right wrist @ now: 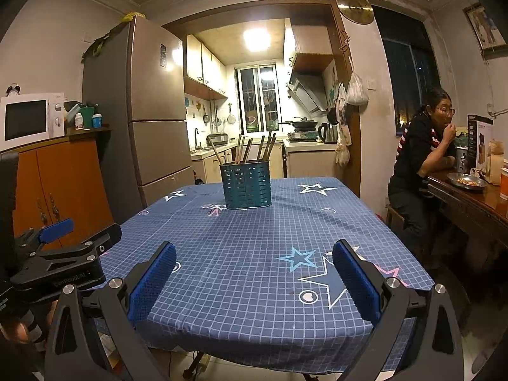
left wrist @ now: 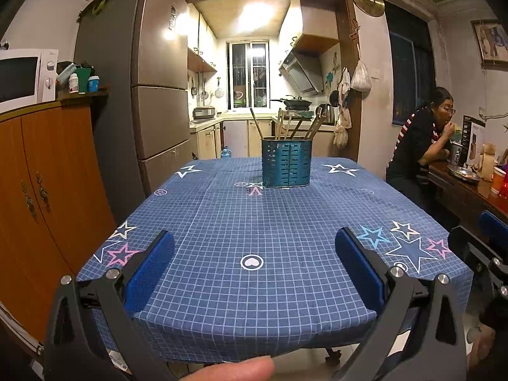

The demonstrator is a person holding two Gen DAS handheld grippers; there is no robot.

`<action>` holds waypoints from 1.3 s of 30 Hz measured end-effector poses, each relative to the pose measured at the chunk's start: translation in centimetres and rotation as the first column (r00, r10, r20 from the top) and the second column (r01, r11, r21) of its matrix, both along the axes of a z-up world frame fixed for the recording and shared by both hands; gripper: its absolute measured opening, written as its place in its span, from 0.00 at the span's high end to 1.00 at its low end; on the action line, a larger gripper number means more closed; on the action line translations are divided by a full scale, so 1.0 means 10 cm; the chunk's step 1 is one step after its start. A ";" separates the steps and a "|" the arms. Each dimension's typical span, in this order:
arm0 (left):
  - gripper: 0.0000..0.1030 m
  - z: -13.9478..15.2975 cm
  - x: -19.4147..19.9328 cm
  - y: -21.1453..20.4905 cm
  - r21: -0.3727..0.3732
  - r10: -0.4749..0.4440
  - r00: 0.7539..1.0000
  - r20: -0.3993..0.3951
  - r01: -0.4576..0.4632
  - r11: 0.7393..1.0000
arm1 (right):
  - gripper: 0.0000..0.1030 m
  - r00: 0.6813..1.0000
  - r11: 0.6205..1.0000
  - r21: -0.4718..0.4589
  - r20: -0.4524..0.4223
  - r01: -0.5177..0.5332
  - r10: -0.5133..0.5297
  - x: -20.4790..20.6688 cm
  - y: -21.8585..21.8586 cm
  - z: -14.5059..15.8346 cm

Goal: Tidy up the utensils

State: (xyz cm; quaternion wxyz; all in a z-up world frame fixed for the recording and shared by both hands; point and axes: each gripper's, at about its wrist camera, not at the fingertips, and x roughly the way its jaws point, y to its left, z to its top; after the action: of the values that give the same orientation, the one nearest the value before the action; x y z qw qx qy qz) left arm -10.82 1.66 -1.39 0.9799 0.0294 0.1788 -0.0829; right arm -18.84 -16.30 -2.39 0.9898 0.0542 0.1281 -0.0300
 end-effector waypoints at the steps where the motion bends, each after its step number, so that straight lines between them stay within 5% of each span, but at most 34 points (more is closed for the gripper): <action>1: 0.05 -0.01 0.00 -0.01 0.003 -0.001 1.000 0.000 0.001 1.000 | 0.04 1.000 1.000 0.001 0.000 0.000 0.000 0.00 -0.02 0.00; 39: 0.05 -0.09 0.13 -0.11 -0.012 -0.031 0.998 -0.052 0.030 0.999 | 0.04 1.000 1.000 0.014 -0.019 0.000 0.000 0.17 -0.14 -0.09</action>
State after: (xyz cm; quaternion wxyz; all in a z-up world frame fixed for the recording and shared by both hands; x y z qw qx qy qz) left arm -9.48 0.54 -2.29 0.9737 0.0243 0.2033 -0.0997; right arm -17.17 -17.69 -3.30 0.9882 0.0607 0.1377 -0.0296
